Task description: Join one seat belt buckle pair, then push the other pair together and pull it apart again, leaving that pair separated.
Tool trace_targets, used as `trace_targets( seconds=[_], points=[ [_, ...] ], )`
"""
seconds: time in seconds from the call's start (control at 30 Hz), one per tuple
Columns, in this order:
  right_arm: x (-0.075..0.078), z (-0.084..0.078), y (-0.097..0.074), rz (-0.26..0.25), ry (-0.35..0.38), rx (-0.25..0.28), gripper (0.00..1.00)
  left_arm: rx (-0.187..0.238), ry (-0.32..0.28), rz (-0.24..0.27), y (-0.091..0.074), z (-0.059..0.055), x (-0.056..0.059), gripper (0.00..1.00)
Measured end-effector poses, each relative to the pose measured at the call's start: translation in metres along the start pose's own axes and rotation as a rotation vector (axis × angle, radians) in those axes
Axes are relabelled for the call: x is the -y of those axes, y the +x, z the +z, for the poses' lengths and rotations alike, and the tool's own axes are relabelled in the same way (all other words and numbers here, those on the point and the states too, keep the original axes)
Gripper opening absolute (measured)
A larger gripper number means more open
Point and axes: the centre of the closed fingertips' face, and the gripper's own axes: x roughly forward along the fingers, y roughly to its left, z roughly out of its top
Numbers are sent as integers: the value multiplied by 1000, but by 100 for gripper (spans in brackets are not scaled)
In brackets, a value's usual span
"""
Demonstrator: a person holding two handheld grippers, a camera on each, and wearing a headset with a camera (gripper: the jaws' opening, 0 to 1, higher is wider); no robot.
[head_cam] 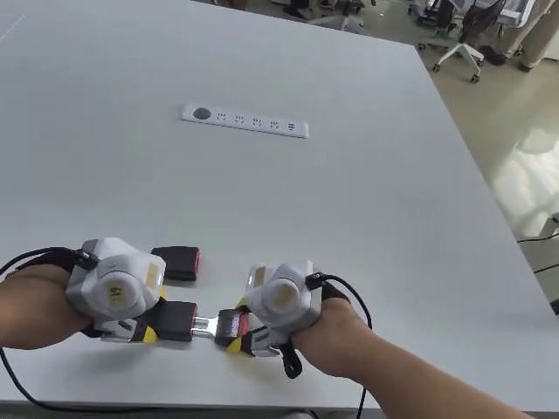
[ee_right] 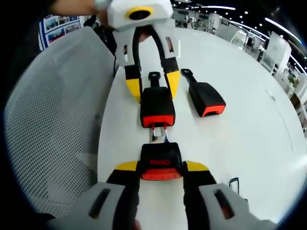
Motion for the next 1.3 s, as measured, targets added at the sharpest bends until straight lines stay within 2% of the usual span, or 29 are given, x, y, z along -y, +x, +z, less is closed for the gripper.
trace_targets(
  seconds=[0.17,0.5,0.7,1.03,1.13,1.17,1.2,1.3],
  points=[
    [-1,5,3,1,1,16,34,4,7,-9,0,0,1,31],
    [1,7,5,1,-5,6,33,-1,10,9,3,-1,0,30],
    [2,9,6,7,-17,0,33,4,6,-8,4,-1,-1,29],
    [1,20,12,2,-19,14,32,9,12,-11,5,-1,0,28],
    [1,22,13,4,-14,21,32,7,13,-6,5,-1,0,28],
    [1,19,14,-2,-3,0,32,-22,8,-5,4,-7,0,28],
    [2,21,15,0,-25,9,32,4,10,-8,8,-3,-1,28],
    [3,19,15,-3,-12,12,32,7,11,-4,8,0,2,28]
  ],
)
